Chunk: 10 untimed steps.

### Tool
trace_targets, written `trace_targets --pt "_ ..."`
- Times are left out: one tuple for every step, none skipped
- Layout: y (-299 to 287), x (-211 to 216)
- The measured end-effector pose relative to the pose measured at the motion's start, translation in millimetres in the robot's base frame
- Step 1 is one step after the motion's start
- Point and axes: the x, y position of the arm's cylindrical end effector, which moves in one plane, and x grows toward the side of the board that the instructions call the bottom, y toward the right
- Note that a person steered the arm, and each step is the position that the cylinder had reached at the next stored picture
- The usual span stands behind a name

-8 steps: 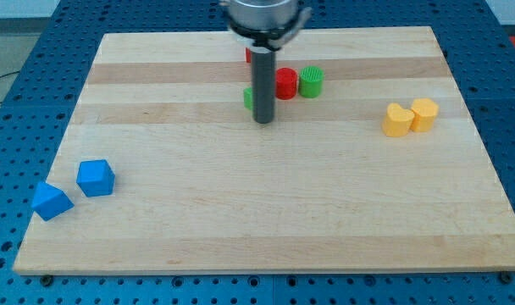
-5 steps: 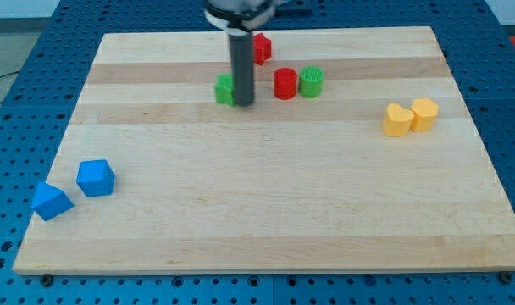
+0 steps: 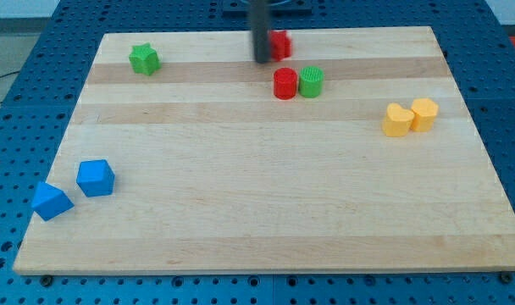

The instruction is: Push the green circle into the green star

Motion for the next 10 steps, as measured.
trace_targets --pt "46 6" --pt "112 15" --pt "26 47" --pt "8 83" --pt "19 136" --pt "56 151" --pt "20 182" --pt "-55 160" --pt "-82 111" --pt "-69 84"
